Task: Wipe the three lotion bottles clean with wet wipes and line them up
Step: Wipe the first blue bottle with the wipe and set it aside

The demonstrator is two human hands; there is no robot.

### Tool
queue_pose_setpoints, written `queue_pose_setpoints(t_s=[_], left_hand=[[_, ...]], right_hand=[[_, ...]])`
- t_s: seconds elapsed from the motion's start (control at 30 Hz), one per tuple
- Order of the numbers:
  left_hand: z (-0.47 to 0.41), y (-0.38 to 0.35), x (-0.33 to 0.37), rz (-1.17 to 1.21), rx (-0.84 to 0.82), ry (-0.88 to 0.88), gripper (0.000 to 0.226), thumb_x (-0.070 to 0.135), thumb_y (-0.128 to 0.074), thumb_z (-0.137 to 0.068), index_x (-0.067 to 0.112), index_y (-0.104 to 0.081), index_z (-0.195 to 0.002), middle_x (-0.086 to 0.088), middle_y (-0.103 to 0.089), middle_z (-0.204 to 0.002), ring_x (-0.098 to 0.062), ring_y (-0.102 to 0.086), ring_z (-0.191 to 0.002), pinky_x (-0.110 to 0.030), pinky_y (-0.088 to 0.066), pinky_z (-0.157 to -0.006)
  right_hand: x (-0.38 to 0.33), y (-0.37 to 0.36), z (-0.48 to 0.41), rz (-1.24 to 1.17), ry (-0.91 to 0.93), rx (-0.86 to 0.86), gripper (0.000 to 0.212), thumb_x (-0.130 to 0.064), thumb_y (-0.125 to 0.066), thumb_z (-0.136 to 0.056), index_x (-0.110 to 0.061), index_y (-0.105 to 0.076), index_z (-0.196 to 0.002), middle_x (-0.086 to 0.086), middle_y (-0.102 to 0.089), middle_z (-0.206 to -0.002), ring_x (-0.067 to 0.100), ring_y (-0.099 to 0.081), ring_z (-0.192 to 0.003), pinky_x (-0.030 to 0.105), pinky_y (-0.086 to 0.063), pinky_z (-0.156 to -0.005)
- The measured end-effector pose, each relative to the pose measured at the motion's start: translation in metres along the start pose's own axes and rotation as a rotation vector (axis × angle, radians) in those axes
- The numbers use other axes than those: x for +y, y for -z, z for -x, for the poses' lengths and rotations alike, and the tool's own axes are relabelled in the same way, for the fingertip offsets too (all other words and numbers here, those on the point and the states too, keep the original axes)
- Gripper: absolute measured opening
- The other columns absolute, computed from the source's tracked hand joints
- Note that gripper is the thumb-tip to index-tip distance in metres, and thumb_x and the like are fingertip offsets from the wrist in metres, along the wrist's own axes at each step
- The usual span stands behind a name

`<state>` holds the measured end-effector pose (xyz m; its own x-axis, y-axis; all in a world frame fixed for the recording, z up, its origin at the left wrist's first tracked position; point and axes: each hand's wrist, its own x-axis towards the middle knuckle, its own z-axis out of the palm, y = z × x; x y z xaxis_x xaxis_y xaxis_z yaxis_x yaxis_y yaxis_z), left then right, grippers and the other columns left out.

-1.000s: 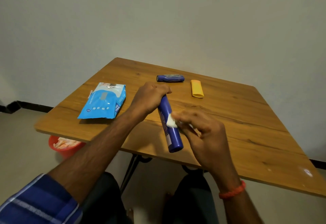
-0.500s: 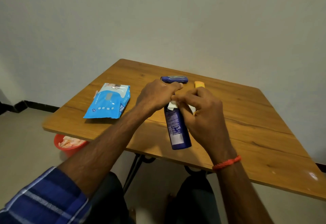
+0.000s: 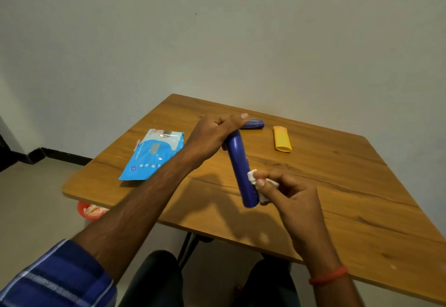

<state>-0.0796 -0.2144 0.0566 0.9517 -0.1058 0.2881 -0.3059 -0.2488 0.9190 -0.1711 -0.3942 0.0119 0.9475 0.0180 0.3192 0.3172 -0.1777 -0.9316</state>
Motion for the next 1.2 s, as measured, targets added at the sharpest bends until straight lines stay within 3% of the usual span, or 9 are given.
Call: queue_pose_setpoints(t_s=[0.13,0.3,0.53,0.67,0.8,0.87,0.93,1.07,1.2], left_hand=[[-0.003,0.002,-0.005,0.231,0.012,0.074,0.032,0.04,-0.052,-0.096,0.012,-0.056,-0.082,0.001,-0.068,-0.067,-0.015,-0.07,-0.065,-0.019,-0.054,-0.067],[-0.008,-0.004,-0.005,0.348,0.058,0.049,0.031,0.039,-0.052,-0.095,0.012,-0.057,-0.079,0.004,-0.067,-0.06,-0.013,-0.068,-0.056,-0.02,-0.055,-0.06],[-0.028,0.0,-0.013,0.34,0.043,-0.03,0.081,0.086,-0.066,-0.042,0.015,-0.058,-0.079,0.005,-0.069,-0.061,-0.012,-0.07,-0.057,-0.016,-0.053,-0.055],[-0.05,0.005,-0.019,0.352,0.055,-0.057,0.095,0.091,-0.064,-0.041,0.011,-0.063,-0.092,0.004,-0.074,-0.072,-0.015,-0.072,-0.064,-0.02,-0.056,-0.058],[-0.065,0.013,-0.035,0.276,0.013,-0.03,0.113,0.097,-0.053,-0.046,0.007,-0.063,-0.114,-0.003,-0.076,-0.09,-0.021,-0.074,-0.082,-0.031,-0.058,-0.071],[-0.069,0.018,-0.046,0.221,-0.025,-0.054,0.097,0.094,-0.051,-0.054,0.015,-0.065,-0.107,-0.003,-0.075,-0.094,-0.022,-0.072,-0.083,-0.034,-0.054,-0.069],[-0.072,0.021,-0.053,0.204,-0.089,-0.063,0.075,0.084,-0.061,-0.062,0.022,-0.065,-0.105,0.004,-0.075,-0.095,-0.016,-0.071,-0.082,-0.027,-0.055,-0.064],[-0.088,0.027,-0.061,0.123,-0.152,-0.023,0.049,0.042,-0.073,-0.073,0.026,-0.062,-0.117,0.002,-0.073,-0.109,-0.02,-0.071,-0.098,-0.035,-0.061,-0.08],[-0.116,0.035,-0.065,-0.038,-0.208,-0.067,0.037,0.03,-0.074,-0.078,0.029,-0.061,-0.113,0.009,-0.072,-0.104,-0.007,-0.07,-0.096,-0.02,-0.057,-0.074]], right_hand=[[-0.005,-0.006,-0.014,-0.103,-0.159,0.041,0.013,-0.026,-0.069,-0.086,-0.028,-0.074,-0.097,-0.01,-0.077,-0.095,0.008,-0.072,-0.095,0.023,-0.058,-0.065],[-0.016,-0.014,-0.03,-0.219,-0.212,-0.121,0.033,-0.043,-0.068,-0.068,-0.027,-0.069,-0.097,-0.01,-0.077,-0.091,0.01,-0.074,-0.089,0.024,-0.059,-0.068],[-0.013,-0.012,-0.064,-0.025,-0.24,-0.288,0.048,-0.046,-0.073,-0.066,-0.02,-0.067,-0.106,-0.003,-0.077,-0.094,0.014,-0.073,-0.086,0.021,-0.052,-0.062],[-0.015,-0.014,-0.089,-0.02,-0.238,-0.291,0.042,-0.047,-0.073,-0.067,-0.023,-0.069,-0.101,-0.003,-0.077,-0.092,0.014,-0.073,-0.085,0.022,-0.053,-0.062],[-0.007,-0.02,-0.115,0.003,-0.212,-0.204,0.031,-0.034,-0.077,-0.078,-0.019,-0.071,-0.103,-0.003,-0.077,-0.089,0.007,-0.072,-0.074,0.016,-0.051,-0.057],[-0.001,-0.023,-0.129,0.011,-0.192,-0.14,0.029,-0.031,-0.077,-0.08,-0.017,-0.071,-0.105,-0.002,-0.077,-0.092,0.01,-0.073,-0.077,0.018,-0.052,-0.058],[0.003,-0.025,-0.142,0.008,-0.183,-0.075,0.03,-0.031,-0.077,-0.08,-0.015,-0.071,-0.106,0.0,-0.077,-0.094,0.015,-0.073,-0.082,0.022,-0.056,-0.063],[0.013,-0.03,-0.166,0.114,-0.124,-0.027,0.036,-0.031,-0.076,-0.082,-0.013,-0.07,-0.112,0.001,-0.076,-0.099,0.016,-0.073,-0.086,0.032,-0.062,-0.072],[0.024,-0.029,-0.188,0.191,-0.148,-0.053,0.03,-0.03,-0.076,-0.084,-0.014,-0.072,-0.108,0.002,-0.076,-0.094,0.014,-0.073,-0.082,0.031,-0.062,-0.072]])
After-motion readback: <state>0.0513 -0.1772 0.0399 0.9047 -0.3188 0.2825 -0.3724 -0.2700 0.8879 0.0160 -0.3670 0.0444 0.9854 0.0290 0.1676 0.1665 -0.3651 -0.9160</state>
